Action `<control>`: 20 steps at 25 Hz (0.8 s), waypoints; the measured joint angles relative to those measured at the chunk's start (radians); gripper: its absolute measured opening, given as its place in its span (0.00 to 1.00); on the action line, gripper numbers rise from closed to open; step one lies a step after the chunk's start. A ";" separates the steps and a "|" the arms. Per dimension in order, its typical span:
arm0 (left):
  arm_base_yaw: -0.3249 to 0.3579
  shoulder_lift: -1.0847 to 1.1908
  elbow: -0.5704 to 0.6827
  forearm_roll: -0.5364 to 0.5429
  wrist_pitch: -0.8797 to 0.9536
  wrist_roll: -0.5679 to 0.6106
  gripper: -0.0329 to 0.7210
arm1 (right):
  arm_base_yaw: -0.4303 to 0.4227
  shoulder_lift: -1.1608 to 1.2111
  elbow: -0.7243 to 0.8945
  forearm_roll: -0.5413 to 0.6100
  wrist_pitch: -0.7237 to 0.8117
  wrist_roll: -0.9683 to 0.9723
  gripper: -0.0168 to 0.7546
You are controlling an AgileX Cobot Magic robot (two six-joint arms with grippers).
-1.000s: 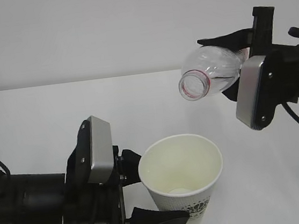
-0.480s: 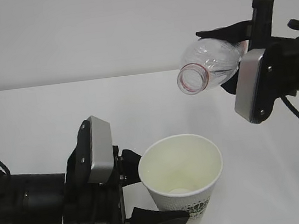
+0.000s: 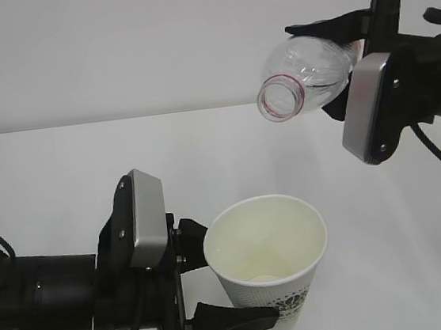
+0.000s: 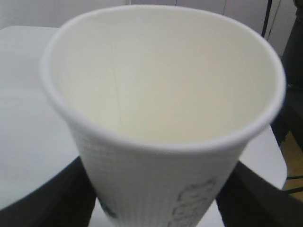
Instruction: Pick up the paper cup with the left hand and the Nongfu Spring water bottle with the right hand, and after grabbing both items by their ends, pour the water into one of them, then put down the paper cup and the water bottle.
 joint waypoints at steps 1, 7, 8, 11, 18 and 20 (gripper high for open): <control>0.000 0.000 0.000 -0.002 0.000 0.000 0.76 | 0.000 0.000 0.000 0.000 0.000 -0.002 0.56; 0.000 0.000 0.000 -0.006 0.000 0.000 0.76 | 0.000 0.000 0.000 -0.001 0.000 -0.033 0.56; 0.000 0.000 0.000 -0.010 0.000 0.000 0.76 | 0.000 0.000 0.000 -0.001 -0.001 -0.035 0.56; 0.000 0.000 0.000 -0.025 0.000 0.000 0.76 | 0.000 0.000 0.000 -0.001 -0.003 -0.038 0.56; 0.000 0.000 0.000 -0.028 0.000 0.002 0.76 | 0.000 0.000 0.000 -0.001 -0.022 -0.055 0.56; 0.000 0.000 0.000 -0.028 0.000 0.004 0.76 | 0.000 0.000 0.000 -0.001 -0.026 -0.061 0.56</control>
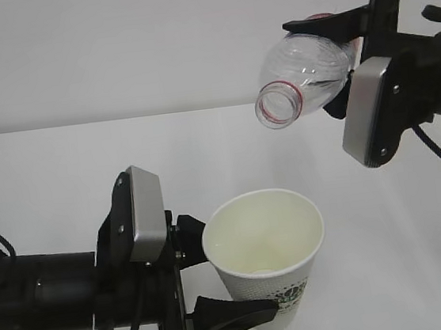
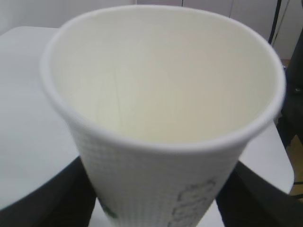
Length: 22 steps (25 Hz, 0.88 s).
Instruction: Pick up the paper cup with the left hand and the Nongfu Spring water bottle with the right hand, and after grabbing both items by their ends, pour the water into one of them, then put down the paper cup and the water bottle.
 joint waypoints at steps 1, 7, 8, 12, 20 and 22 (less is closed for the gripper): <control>0.000 0.000 0.000 0.000 0.000 0.000 0.76 | 0.000 0.000 0.000 0.000 -0.002 -0.004 0.56; 0.000 0.000 0.000 0.000 0.000 0.000 0.76 | 0.000 0.000 0.000 0.000 -0.015 -0.028 0.56; 0.000 0.000 0.000 -0.001 0.000 0.001 0.76 | 0.000 0.000 0.000 0.000 -0.016 -0.031 0.56; 0.000 0.000 0.000 -0.001 0.000 0.001 0.76 | 0.000 0.000 0.000 0.000 -0.019 -0.043 0.56; 0.000 0.000 0.000 -0.001 0.000 0.002 0.76 | 0.000 0.000 0.000 0.000 -0.022 -0.082 0.56; 0.000 0.000 0.000 -0.001 0.000 0.002 0.76 | 0.000 0.000 0.000 0.000 -0.024 -0.086 0.56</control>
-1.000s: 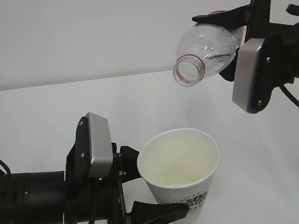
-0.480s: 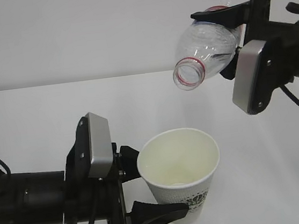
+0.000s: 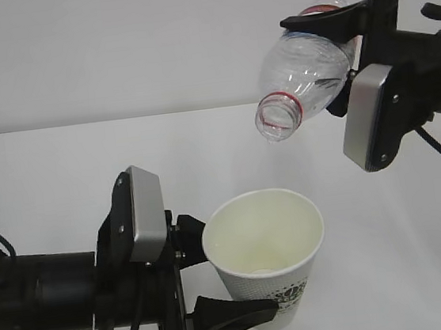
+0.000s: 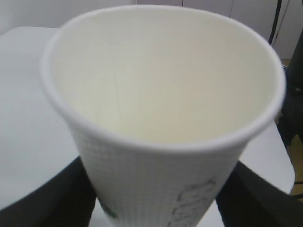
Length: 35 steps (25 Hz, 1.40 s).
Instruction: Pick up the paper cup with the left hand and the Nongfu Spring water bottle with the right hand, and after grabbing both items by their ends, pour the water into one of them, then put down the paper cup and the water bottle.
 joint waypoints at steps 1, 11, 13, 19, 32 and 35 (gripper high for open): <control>0.000 0.000 0.000 0.000 0.000 0.000 0.76 | 0.000 0.000 0.000 0.000 -0.002 -0.004 0.56; 0.000 0.000 0.000 0.000 0.000 0.000 0.76 | 0.000 0.000 0.000 0.000 -0.016 -0.015 0.56; 0.000 0.000 0.000 -0.002 0.000 0.000 0.76 | 0.000 0.000 0.000 0.000 -0.022 -0.015 0.56; 0.000 0.000 0.000 -0.002 0.000 0.000 0.76 | 0.000 0.000 0.000 0.000 -0.024 -0.015 0.56; 0.000 0.000 0.000 -0.002 0.002 0.000 0.76 | 0.000 0.000 0.000 0.000 -0.024 -0.015 0.56; 0.000 0.000 0.000 -0.002 0.002 0.000 0.75 | 0.000 0.000 0.000 0.000 -0.024 -0.015 0.56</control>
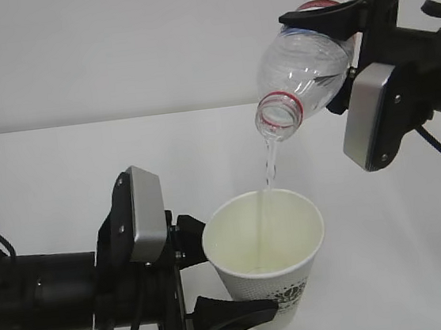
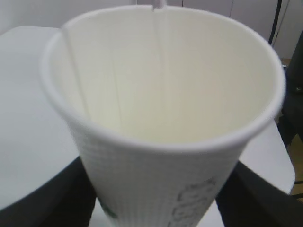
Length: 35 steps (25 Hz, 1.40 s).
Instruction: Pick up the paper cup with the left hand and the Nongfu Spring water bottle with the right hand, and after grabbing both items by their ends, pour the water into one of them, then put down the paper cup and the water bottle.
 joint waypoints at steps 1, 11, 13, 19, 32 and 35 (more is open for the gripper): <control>0.000 0.000 0.000 0.000 0.000 0.000 0.75 | 0.000 0.000 0.000 0.000 0.000 0.000 0.56; 0.000 0.000 0.000 0.000 0.002 0.000 0.75 | 0.000 0.000 0.000 0.000 -0.002 -0.002 0.56; 0.000 0.000 0.000 0.000 0.002 0.000 0.75 | 0.000 0.000 0.000 0.000 -0.002 -0.002 0.56; 0.000 0.000 0.000 0.000 0.002 0.000 0.75 | 0.000 0.000 0.000 0.004 -0.002 -0.002 0.56; 0.000 0.000 0.000 0.000 0.002 0.000 0.75 | 0.000 0.000 0.000 0.004 -0.006 -0.003 0.56; 0.000 0.000 0.000 0.000 0.002 0.000 0.75 | 0.000 0.000 0.000 0.004 -0.007 -0.003 0.56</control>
